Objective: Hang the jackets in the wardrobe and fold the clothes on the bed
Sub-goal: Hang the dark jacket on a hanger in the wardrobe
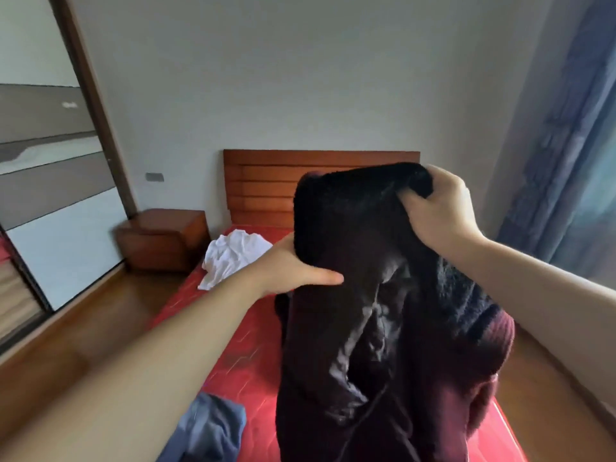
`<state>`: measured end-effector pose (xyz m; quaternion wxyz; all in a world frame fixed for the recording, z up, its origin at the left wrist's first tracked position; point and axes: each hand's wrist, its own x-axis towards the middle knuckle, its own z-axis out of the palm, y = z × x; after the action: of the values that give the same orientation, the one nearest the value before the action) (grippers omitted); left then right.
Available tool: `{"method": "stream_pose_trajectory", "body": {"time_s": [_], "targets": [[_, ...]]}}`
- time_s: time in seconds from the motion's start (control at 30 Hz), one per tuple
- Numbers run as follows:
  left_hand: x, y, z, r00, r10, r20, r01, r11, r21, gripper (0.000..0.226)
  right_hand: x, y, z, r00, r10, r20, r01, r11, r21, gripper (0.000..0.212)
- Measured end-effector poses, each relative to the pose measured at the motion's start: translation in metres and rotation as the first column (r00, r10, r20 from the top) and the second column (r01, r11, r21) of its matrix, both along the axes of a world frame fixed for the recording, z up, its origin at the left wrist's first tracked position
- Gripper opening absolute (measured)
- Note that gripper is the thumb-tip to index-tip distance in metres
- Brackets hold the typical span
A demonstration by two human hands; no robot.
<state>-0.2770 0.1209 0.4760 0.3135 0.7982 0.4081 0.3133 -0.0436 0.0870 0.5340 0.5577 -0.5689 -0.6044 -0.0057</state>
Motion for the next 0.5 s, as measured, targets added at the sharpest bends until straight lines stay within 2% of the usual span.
{"method": "stream_pose_trajectory", "body": {"time_s": [0.07, 0.13, 0.2, 0.3, 0.4, 0.5], "targets": [[-0.009, -0.005, -0.01, 1.0, -0.019, -0.017, 0.019, 1.0, -0.015, 0.023, -0.007, -0.003, 0.008, 0.999, 0.03, 0.034, -0.031, 0.999, 0.031, 0.016], [-0.019, -0.009, -0.011, 0.994, 0.099, 0.036, -0.101, 0.994, 0.04, 0.01, -0.01, -0.008, 0.018, 0.996, 0.05, 0.079, -0.054, 0.997, 0.057, 0.014], [-0.028, -0.016, -0.002, 0.967, 0.245, 0.074, -0.253, 0.96, 0.118, 0.029, -0.009, -0.015, 0.026, 0.989, 0.041, 0.143, -0.048, 0.998, 0.045, 0.004], [-0.046, -0.039, 0.021, 0.896, 0.406, 0.18, -0.437, 0.878, 0.196, 0.012, -0.01, -0.029, 0.036, 0.967, 0.082, 0.243, -0.096, 0.994, 0.046, 0.011], [-0.066, -0.077, 0.05, 0.816, 0.527, 0.24, -0.576, 0.777, 0.253, 0.02, -0.02, -0.044, 0.043, 0.954, 0.161, 0.253, -0.178, 0.983, 0.044, 0.018], [-0.094, -0.12, 0.074, 0.723, 0.655, 0.221, -0.69, 0.666, 0.283, 0.021, -0.039, -0.058, 0.044, 0.924, 0.245, 0.293, -0.272, 0.961, 0.056, 0.031]]}}
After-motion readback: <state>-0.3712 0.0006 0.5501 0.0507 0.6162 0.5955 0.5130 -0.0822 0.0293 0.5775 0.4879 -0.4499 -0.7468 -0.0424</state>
